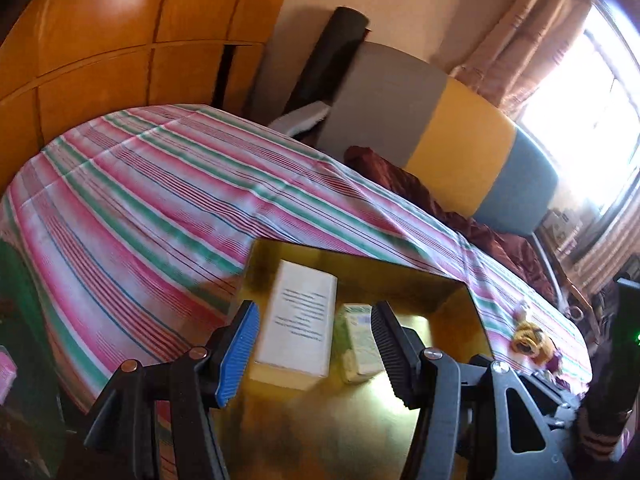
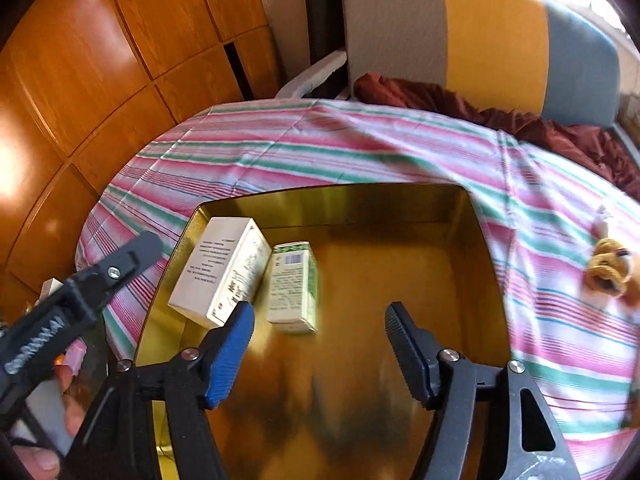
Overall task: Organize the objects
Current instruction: 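Lower the green box into the tray beside the carton and open the right tool, then grasp the cream knitted sock with the right tool while the left tool returns to the items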
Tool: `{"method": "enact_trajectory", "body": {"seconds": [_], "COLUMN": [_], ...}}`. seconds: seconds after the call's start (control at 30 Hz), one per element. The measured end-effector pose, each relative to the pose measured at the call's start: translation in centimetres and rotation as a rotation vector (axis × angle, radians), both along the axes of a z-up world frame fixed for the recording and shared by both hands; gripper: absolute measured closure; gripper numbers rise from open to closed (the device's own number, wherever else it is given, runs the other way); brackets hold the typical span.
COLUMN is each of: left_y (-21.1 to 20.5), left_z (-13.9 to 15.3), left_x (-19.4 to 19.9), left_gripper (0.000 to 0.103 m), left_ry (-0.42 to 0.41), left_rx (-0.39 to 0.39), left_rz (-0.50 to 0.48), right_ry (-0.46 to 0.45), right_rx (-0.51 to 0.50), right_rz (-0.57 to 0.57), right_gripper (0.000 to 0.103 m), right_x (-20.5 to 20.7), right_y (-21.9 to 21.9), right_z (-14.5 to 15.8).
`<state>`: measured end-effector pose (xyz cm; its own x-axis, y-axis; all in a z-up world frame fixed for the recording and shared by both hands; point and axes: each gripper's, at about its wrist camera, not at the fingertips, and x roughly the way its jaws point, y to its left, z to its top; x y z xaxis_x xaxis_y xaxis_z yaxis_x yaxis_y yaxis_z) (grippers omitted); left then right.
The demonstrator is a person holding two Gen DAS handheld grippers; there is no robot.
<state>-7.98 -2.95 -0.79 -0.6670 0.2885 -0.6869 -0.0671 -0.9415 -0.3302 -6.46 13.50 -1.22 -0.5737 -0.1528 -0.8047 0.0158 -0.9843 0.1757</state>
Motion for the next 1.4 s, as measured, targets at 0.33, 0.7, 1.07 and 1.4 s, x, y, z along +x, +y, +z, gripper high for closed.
{"method": "enact_trajectory", "body": {"seconds": [0.33, 0.7, 1.07, 1.4], "left_y": [6.2, 12.1, 18.4, 20.4], "left_z": [-0.3, -0.2, 0.1, -0.3], "left_x": [2.9, 7.2, 12.2, 13.9], "left_gripper": [0.044, 0.044, 0.044, 0.044], "left_ry": [0.022, 0.027, 0.068, 0.062], "left_rx": [-0.014, 0.020, 0.005, -0.022], "left_rz": [-0.209, -0.428, -0.632, -0.669], "right_ry": [0.064, 0.038, 0.132, 0.140], "right_rx": [0.078, 0.112, 0.270, 0.155], "right_rz": [-0.081, -0.276, -0.570, -0.492], "right_gripper": [0.028, 0.028, 0.023, 0.021], "right_x": [4.4, 11.4, 19.0, 19.9], "right_y": [5.8, 15.6, 29.0, 30.4], "right_z": [2.6, -0.1, -0.3, -3.0]}}
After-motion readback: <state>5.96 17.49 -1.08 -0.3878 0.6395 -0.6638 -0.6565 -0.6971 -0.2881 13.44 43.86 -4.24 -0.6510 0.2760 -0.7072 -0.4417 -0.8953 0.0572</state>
